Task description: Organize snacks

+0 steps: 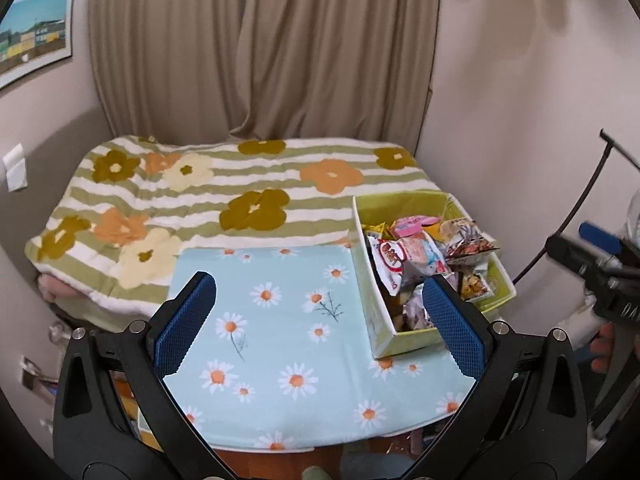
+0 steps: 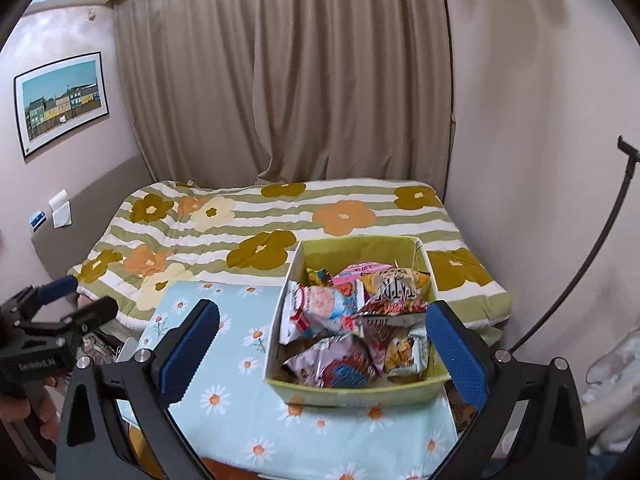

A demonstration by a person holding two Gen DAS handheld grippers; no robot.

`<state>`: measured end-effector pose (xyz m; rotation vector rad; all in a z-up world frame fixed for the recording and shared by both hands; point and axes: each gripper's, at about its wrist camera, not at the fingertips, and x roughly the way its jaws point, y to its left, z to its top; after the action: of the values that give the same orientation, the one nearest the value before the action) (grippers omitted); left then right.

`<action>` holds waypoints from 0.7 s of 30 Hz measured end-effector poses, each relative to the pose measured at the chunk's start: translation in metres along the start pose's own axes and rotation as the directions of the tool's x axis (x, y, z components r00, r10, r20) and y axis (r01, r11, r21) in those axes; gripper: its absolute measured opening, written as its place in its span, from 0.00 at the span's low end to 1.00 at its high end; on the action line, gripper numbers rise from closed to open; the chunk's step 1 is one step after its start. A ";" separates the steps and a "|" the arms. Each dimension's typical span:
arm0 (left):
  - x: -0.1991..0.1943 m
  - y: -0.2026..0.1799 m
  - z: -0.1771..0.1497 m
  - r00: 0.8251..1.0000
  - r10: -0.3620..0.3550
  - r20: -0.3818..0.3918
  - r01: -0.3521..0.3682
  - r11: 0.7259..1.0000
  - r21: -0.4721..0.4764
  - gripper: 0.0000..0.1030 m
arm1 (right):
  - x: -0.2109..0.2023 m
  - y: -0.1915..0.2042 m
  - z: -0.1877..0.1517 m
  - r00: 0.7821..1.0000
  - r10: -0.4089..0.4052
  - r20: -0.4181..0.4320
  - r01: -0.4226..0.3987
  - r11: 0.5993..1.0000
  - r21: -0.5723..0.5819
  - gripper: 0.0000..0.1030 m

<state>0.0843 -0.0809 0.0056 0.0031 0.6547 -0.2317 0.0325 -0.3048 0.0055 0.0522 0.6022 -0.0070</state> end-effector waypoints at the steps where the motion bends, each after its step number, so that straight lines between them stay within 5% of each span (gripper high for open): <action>1: -0.008 0.003 -0.004 1.000 0.001 0.011 -0.001 1.000 -0.002 1.00 | -0.004 0.004 -0.005 1.000 -0.005 0.005 0.005 1.000 0.000 1.00; 7: -0.037 0.005 -0.016 0.996 0.041 0.078 -0.044 0.998 0.040 1.00 | -0.023 0.012 -0.019 0.998 -0.039 0.043 0.037 0.999 0.037 1.00; 21: -0.047 0.001 -0.018 0.995 0.010 0.100 -0.014 0.999 0.038 1.00 | -0.039 0.017 -0.017 0.994 -0.062 0.091 0.059 0.998 0.029 1.00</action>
<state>0.0377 -0.0683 0.0192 0.0322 0.5502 -0.2310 -0.0089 -0.2877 0.0142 0.0591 0.5113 -0.0758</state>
